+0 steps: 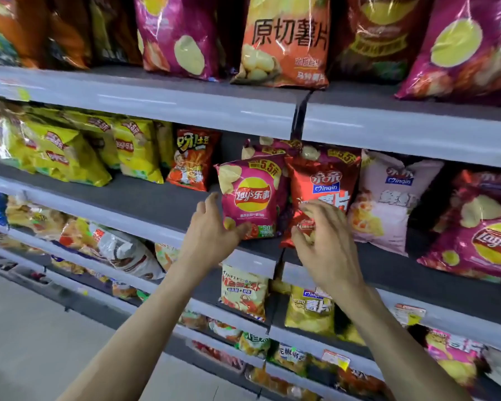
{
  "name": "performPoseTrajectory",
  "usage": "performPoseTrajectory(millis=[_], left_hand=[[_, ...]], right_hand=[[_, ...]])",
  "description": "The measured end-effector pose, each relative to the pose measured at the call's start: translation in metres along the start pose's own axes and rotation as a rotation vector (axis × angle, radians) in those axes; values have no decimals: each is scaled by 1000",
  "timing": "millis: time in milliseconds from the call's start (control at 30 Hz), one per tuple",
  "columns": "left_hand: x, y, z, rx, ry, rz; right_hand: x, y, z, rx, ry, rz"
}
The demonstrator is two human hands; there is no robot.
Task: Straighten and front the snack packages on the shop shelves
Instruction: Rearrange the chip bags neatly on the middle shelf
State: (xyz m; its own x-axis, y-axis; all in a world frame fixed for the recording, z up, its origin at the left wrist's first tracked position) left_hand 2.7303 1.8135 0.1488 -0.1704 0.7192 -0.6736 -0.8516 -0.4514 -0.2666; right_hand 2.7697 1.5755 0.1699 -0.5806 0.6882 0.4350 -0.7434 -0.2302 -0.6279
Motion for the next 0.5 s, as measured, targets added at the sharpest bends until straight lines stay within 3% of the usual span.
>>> performPoseTrajectory(millis=[167, 333, 500], left_hand=[[6, -27, -18, 67, 138, 22], [10, -46, -31, 69, 145, 2], [17, -49, -30, 86, 219, 4]], right_hand=[[-35, 5, 9, -101, 52, -195], [-70, 20, -2, -10, -49, -484], [-76, 30, -5, 8, -47, -503]])
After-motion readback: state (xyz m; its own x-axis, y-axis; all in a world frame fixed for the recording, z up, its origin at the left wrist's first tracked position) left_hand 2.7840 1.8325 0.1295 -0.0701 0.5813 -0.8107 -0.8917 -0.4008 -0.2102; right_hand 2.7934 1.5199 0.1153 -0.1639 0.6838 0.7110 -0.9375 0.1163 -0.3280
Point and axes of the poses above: each hand's wrist, its own y-axis away from the middle knuckle, its own z-axis out of the back of the hand, x = y × z, the point moved 8 cm from there along -y, towards the middle knuckle, and after that the axes turned 5 degrees about -x, right-handed, at the moved point
